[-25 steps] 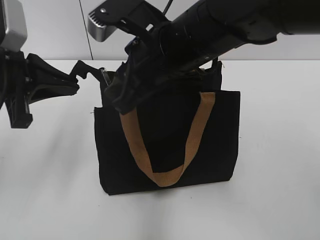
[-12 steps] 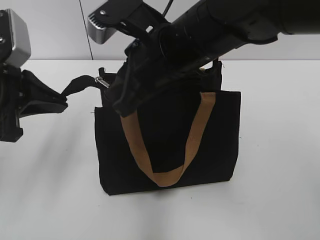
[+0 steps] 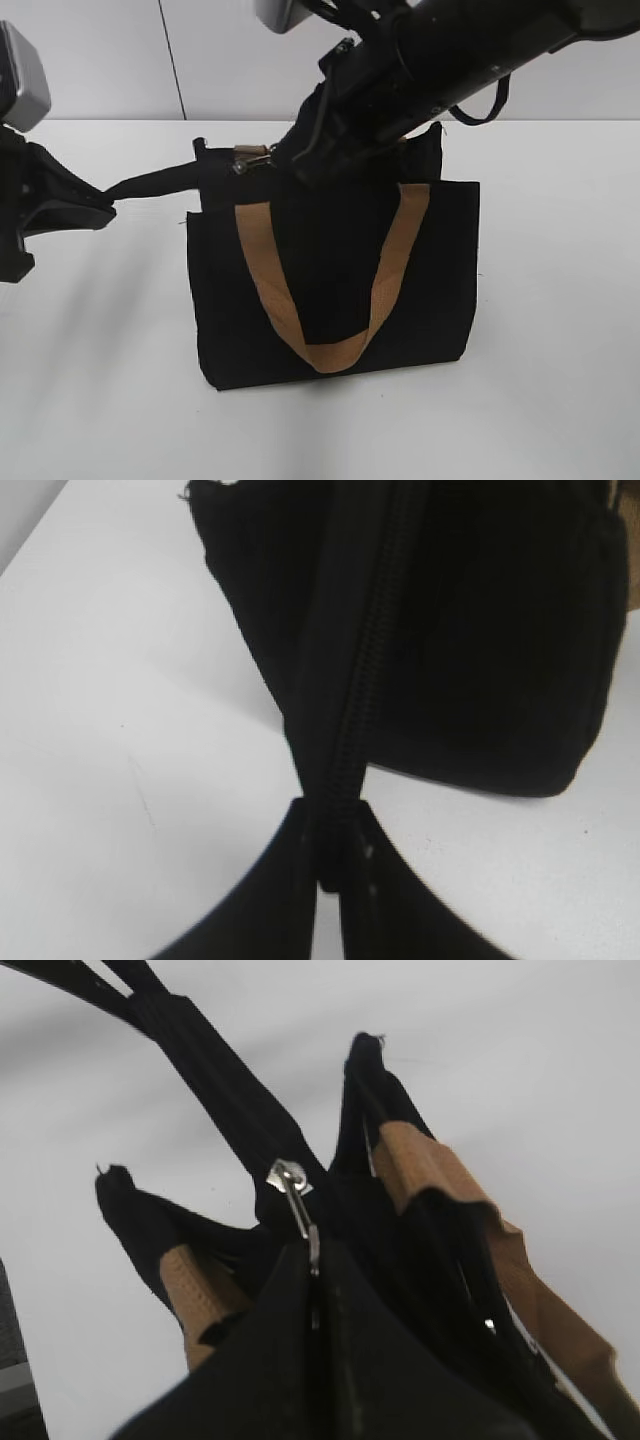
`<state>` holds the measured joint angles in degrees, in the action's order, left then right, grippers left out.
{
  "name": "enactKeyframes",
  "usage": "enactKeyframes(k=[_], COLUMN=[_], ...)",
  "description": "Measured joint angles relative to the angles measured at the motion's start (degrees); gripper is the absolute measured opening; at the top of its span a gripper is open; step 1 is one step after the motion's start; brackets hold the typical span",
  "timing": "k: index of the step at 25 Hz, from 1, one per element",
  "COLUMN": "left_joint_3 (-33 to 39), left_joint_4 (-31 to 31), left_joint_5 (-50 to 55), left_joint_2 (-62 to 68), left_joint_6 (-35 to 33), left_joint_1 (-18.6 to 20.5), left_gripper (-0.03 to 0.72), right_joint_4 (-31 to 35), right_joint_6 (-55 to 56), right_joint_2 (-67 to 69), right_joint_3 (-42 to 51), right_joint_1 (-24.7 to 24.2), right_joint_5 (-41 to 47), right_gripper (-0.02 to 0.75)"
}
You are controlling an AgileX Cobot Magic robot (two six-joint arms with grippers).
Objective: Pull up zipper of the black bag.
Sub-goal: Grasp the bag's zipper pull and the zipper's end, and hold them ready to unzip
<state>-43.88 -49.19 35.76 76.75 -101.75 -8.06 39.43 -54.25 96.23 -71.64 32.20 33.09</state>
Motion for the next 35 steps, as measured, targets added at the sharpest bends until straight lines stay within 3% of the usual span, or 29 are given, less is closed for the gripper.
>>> enactKeyframes(k=[7,21,35], left_joint_3=[0.0,0.0,0.0], left_joint_4=[0.0,0.2,-0.3], left_joint_5=[0.2,-0.2,0.2], left_joint_2=[0.0,0.0,0.0], left_joint_6=[0.8,0.8,0.8], left_joint_1=[0.9,1.0,1.0], left_gripper=[0.020,0.020,0.020], right_joint_4=[-0.5,-18.8,-21.7], right_joint_6=[0.6,12.8,16.1], right_joint_2=[-0.1,-0.9,-1.7], right_joint_3=[0.0,-0.2,-0.3], right_joint_1=[-4.8,-13.9,-14.6], right_joint_5=[4.7,11.3,13.6], right_gripper=[-0.001,-0.001,-0.001])
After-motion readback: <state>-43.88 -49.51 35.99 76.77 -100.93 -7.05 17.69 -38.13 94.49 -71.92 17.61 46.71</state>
